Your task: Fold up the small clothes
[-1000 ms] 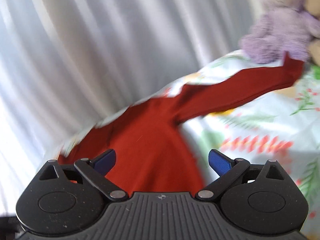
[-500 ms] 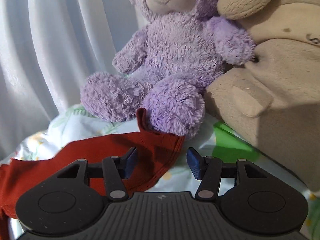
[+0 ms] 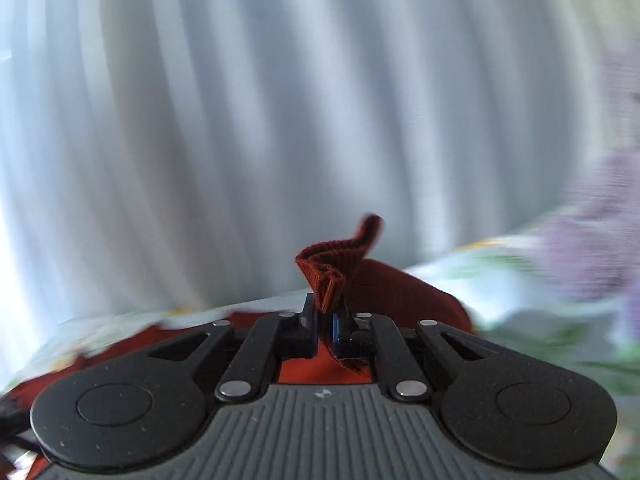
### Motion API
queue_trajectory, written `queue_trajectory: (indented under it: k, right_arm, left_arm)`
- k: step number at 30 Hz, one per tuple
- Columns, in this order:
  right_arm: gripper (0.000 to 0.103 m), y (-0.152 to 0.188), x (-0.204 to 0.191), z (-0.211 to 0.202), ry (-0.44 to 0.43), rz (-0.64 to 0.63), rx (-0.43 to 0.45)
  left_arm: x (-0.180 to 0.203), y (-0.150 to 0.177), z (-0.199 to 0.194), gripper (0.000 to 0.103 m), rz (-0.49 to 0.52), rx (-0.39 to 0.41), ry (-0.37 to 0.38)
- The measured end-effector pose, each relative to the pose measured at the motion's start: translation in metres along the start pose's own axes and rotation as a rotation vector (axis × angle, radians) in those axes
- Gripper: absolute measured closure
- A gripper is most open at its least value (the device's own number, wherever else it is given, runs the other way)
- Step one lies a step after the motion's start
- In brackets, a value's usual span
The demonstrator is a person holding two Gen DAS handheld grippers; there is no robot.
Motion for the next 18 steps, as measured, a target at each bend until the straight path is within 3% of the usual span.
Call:
queue_trajectory:
  k: [3,5,7,11,13,17,18]
  right_arm:
    - [0.097,0.051,-0.081,0.024,-0.167,-0.018,-0.126]
    - [0.086,0.092,-0.113,0.034,-0.224,-0.031,-0.237]
    - [0.079,0.117,-0.122,0.033,-0.209,-0.006,-0.3]
    - [0.078,0.129,-0.094,0.02,-0.093,0.077,-0.339]
    - [0.078,0.13,-0.073,0.009,-0.039,0.141,-0.357]
    - [0.078,0.133,-0.048,-0.008,0.024,0.225,-0.359]
    - [0.078,0.134,-0.046,-0.011,0.028,0.238,-0.356]
  left_arm:
    - [-0.012,-0.003,0.019,0.001,-0.054,-0.049,0.036]
    - [-0.021,0.001,0.03,0.001,-0.074,-0.089,0.046]
    - [-0.025,0.005,0.04,0.001,-0.113,-0.121,0.082]
    - [-0.03,0.01,0.056,0.002,-0.169,-0.15,0.113]
    - [-0.034,0.014,0.065,0.01,-0.167,-0.184,0.074]
    - [-0.035,0.013,0.071,0.013,-0.183,-0.196,0.071]
    - [-0.035,0.013,0.073,0.019,-0.185,-0.195,0.064]
Point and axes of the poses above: each gripper's, at about its wrist camera, not at the fingertips, and z roughly the way its jaws point, x to its right, y to its underside, the point moved 7 cm from there along z, roughly the way its jaws point, and after that the axes turned 14 degrees about x, right-handed, at the moved point
